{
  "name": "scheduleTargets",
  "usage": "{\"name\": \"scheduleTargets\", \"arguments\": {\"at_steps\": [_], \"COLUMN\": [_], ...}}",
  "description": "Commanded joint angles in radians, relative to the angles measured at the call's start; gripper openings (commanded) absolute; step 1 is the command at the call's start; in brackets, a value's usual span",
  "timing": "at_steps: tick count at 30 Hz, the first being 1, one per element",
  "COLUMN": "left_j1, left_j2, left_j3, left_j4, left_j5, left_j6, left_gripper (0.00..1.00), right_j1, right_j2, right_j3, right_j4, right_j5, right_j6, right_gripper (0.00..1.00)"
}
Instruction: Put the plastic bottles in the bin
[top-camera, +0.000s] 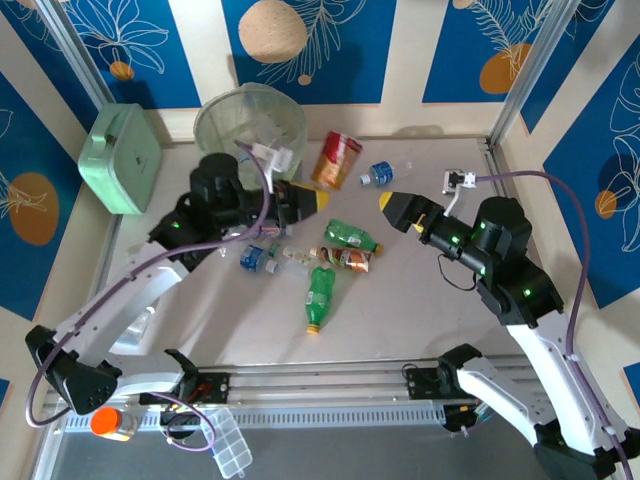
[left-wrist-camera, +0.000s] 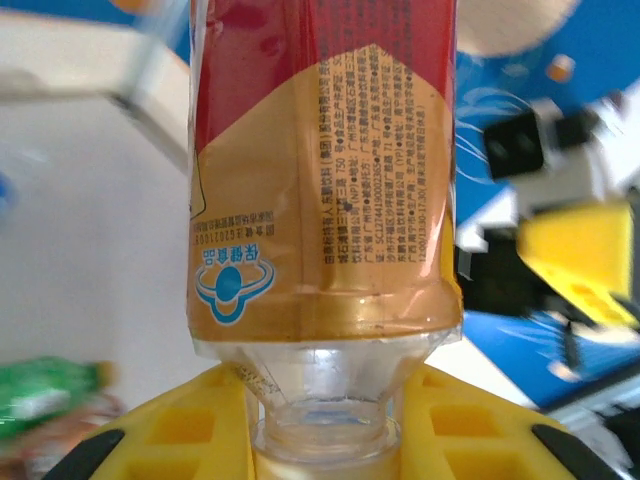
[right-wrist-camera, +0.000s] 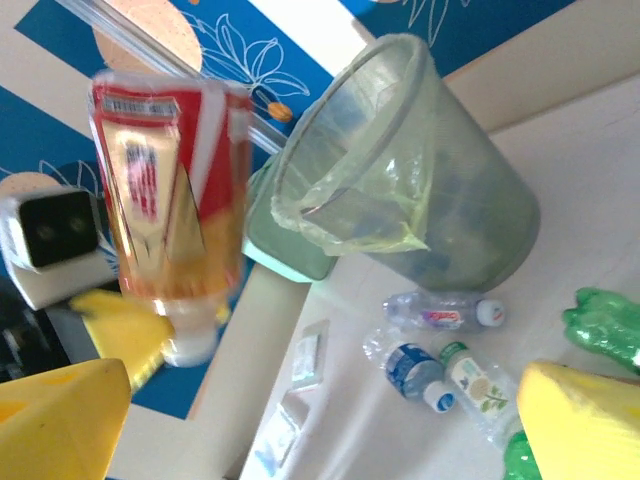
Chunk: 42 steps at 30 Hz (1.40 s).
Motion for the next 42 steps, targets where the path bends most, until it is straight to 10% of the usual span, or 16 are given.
{"name": "scheduleTargets", "arguments": {"at_steps": [1,18,31,42], "left_j1": [0.082,0.295,0.326,0.321], "left_j2": [0.034,0.565,0.796,0.795], "left_j3": [0.136,0.776,0.890,0.864], "left_j4": [-0.333,-0.777,-0.772,-0.759], "left_j5": [-0.234,-0.622,-0.456,-0.452], "left_j6": [0.112,0.062,0.014,0.054], "left_gripper": [0.03,0.00,0.04,0.61], "right_j1": [-0.014,-0.038,-0.038,-0.045], "right_j2": [-0.002,0.029,0.066,0.129], "right_j3": [0.007,-0.066,-0.091,-0.053], "right_j4": [-0.057,-0.090,-0.072,-0.070], "right_j5": [0.047,0.073,0.092,0.115], "right_j6": [-0.057,-0.041,-0.038,-0.049], "right_gripper": [1.00,0.99,0.99,0.99]}}
